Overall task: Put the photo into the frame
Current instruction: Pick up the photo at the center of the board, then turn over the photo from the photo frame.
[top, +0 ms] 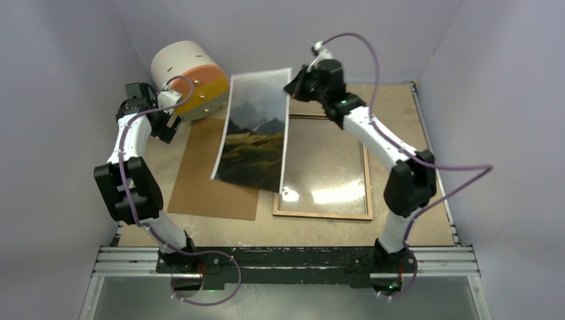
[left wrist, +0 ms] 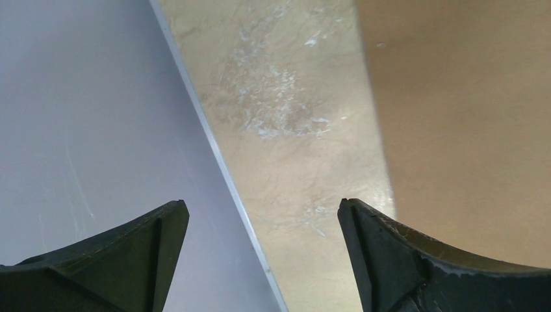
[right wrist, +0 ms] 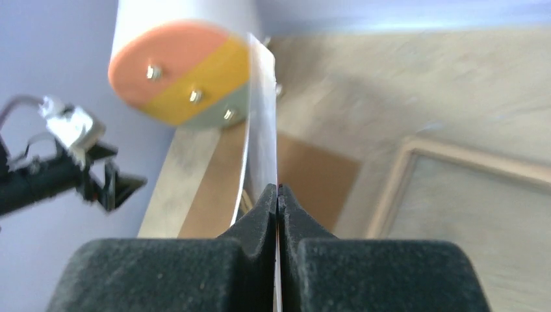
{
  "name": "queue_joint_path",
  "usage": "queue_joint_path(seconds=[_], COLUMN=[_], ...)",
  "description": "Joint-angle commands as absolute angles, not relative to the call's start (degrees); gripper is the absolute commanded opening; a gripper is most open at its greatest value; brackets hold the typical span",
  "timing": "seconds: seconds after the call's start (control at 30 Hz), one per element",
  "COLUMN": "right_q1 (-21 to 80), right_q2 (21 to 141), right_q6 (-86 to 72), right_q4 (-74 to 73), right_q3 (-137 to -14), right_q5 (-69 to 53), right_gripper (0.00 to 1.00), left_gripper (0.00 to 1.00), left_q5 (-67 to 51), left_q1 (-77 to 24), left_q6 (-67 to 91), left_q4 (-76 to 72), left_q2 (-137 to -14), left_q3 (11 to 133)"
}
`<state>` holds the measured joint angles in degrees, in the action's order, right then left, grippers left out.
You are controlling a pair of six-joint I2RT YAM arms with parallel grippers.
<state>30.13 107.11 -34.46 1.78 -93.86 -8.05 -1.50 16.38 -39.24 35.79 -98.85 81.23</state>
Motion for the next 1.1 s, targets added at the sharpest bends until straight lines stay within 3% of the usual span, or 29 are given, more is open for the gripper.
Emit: queue_joint_path(seconds=[0.0,0.13,0.27,0.43,0.57,0.9,1.07], right_q1=[24.87,23.93,23.68,23.94,27.78,32.31,32.26], right_q2=[95.58,79.89,69.77,77.46,88.51,101.65,111.32], right_q6=[-26.68,-22.06,-15.98,-14.08,-14.34,-26.83,-36.74], right_q4=[-12.35,-15.28,-15.46,-29.48,-39.71,-39.2,-46.24], right_q3=[-98.06,-93.9,-95.96,-113.45,-119.36,-108.27,-116.02], right_q5=[3.25,22.87,27.91,23.99,20.44,13.58,11.65], right_gripper=[0.0,0.0,0.0,0.0,0.0,0.0,0.0], left_gripper=[0.94,0.96,0.96,0.95,0.95,0.97,0.97], left_q5=[-6.99,-7.7,-8.46,-10.47,-10.41,-10.03,-9.65], left_q1=[15.83,15.83,15.73,15.65,15.64,15.5,15.03], left_q6=[-36.5,-36.13,-35.97,-35.69,-36.22,-36.62,-37.62], left_q4=[40.63,40.17,39.77,40.33,40.16,39.95,40.44], left_q2=[-95.13,-95.09,-95.36,-95.2,-93.97,-93.19,-92.11], left_q3=[82.06,80.17,78.79,78.43,77.72,76.71,76.17])
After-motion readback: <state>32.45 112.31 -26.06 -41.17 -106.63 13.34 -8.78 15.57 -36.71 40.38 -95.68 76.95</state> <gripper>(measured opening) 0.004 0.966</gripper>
